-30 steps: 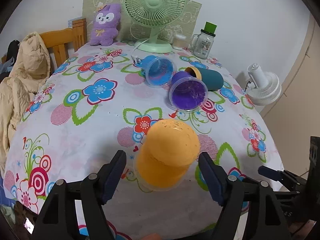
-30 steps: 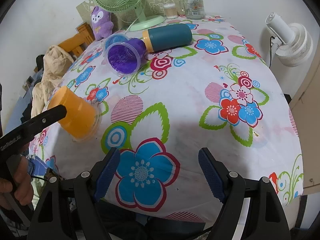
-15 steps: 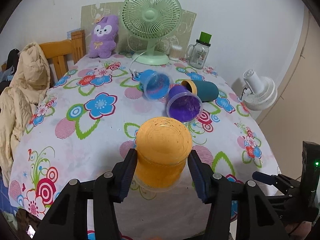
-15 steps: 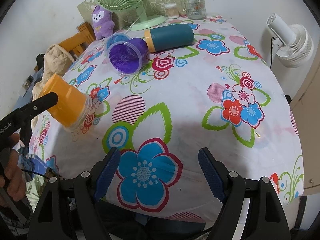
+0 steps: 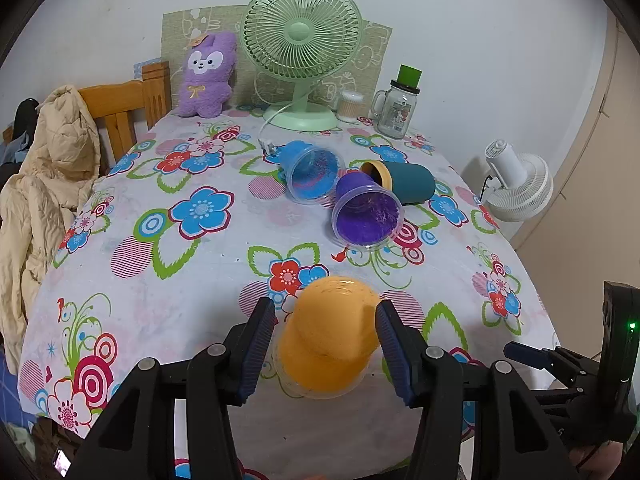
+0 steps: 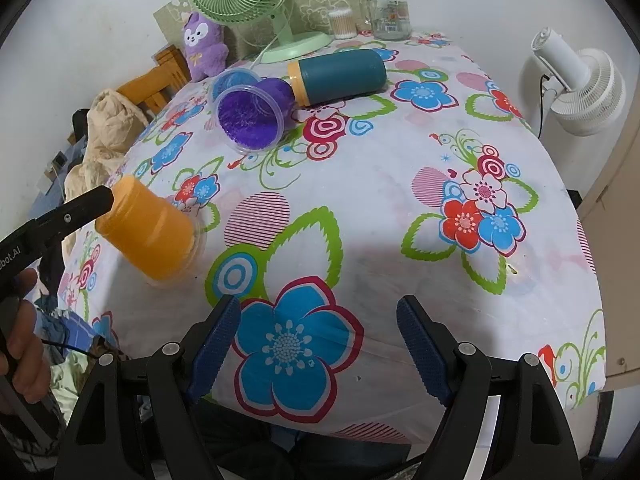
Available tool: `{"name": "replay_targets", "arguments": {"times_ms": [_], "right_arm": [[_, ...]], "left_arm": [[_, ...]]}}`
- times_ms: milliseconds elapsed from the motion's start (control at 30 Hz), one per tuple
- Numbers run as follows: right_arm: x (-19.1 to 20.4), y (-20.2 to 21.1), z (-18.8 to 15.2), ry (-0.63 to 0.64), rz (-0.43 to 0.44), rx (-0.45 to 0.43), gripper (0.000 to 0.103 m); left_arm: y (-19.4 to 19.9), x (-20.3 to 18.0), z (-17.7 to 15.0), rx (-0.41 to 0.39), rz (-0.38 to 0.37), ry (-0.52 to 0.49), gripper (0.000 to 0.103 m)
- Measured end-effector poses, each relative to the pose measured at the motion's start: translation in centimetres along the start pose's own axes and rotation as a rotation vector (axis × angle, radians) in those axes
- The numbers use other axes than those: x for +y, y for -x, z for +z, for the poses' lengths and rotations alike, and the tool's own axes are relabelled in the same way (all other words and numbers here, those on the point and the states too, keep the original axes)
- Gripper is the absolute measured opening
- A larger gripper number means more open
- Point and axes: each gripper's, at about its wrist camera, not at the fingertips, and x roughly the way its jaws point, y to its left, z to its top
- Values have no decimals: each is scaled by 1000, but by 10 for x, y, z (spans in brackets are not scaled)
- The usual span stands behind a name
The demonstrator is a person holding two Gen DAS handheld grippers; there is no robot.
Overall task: Flip cup upside down
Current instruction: 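Rotate the left gripper to turn the orange cup rim-down, then lower the inverted orange cup onto the tablecloth and open the left gripper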
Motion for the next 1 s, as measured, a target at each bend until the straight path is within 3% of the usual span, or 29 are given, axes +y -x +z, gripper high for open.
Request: {"name": "replay_targets", "arguments": {"times_ms": [333, 600, 1000], "right_arm": [[4, 2, 2, 4, 2, -8, 83], [15, 8, 12, 23, 6, -33, 83], [38, 19, 28, 59, -7, -76, 83]], "left_arm": [[2, -1, -1, 5, -3, -1, 56], [4, 1, -2, -3, -1, 6, 69], [18, 13, 1, -34, -3, 28, 78]]}}
